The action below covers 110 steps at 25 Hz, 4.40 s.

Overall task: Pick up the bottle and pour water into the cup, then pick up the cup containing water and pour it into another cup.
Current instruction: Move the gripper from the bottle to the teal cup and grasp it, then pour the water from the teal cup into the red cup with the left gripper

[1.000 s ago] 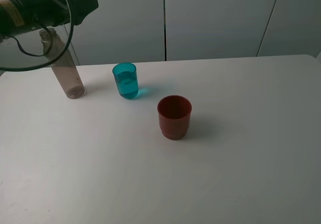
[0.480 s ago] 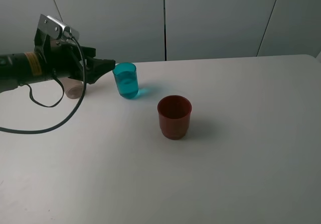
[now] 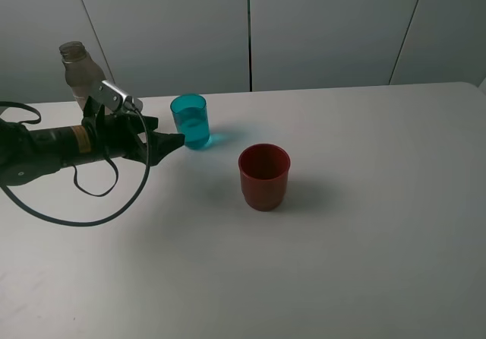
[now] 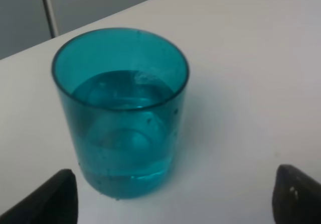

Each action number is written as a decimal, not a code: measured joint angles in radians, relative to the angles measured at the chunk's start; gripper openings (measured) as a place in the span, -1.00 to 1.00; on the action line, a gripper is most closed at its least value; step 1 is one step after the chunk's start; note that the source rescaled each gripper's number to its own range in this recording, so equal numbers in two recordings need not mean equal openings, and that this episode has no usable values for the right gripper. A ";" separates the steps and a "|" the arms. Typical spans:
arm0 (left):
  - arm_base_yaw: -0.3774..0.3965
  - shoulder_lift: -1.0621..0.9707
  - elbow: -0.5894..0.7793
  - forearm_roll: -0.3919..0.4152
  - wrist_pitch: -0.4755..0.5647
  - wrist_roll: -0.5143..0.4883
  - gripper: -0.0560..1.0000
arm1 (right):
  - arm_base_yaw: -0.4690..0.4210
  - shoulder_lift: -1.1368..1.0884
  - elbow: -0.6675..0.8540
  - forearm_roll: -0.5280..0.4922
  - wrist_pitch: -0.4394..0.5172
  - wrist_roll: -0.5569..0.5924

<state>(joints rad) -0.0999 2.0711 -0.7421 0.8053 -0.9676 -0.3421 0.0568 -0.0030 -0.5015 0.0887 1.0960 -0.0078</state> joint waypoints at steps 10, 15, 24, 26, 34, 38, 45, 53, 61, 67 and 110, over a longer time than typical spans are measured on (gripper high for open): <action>-0.009 0.157 -0.002 -0.179 -0.214 0.235 0.95 | 0.000 0.000 0.000 0.000 0.000 0.000; -0.022 0.219 -0.043 -0.186 -0.228 0.251 0.95 | 0.000 0.000 0.000 0.000 0.000 0.000; -0.061 0.285 -0.166 -0.213 -0.238 0.245 0.95 | 0.000 0.000 0.000 0.000 0.000 0.000; -0.071 0.301 -0.190 -0.215 -0.238 0.245 0.95 | 0.000 0.000 0.000 0.000 0.000 0.000; -0.089 0.317 -0.284 -0.216 -0.220 0.243 0.95 | 0.000 0.000 0.000 0.000 0.000 0.000; -0.089 0.330 -0.330 -0.212 -0.201 0.215 0.95 | 0.000 0.000 0.000 0.000 0.000 0.000; -0.112 0.398 -0.381 -0.214 -0.197 0.171 0.95 | 0.000 0.000 0.000 0.000 0.000 0.000; -0.131 0.416 -0.432 -0.212 -0.184 0.169 0.95 | 0.000 0.000 0.000 0.000 0.000 0.000; -0.134 0.442 -0.456 -0.214 -0.170 0.141 0.51 | 0.000 0.000 0.000 0.000 0.000 0.000; -0.134 0.446 -0.456 -0.214 -0.170 0.136 -0.83 | 0.000 0.000 0.000 0.000 0.000 0.000; -0.082 0.088 -0.375 0.427 -0.044 0.024 -0.83 | 0.000 0.000 0.000 0.000 0.000 0.000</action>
<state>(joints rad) -0.1821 2.1592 -1.1169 1.2326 -1.0121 -0.3178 0.0568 -0.0030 -0.5015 0.0887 1.0960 -0.0078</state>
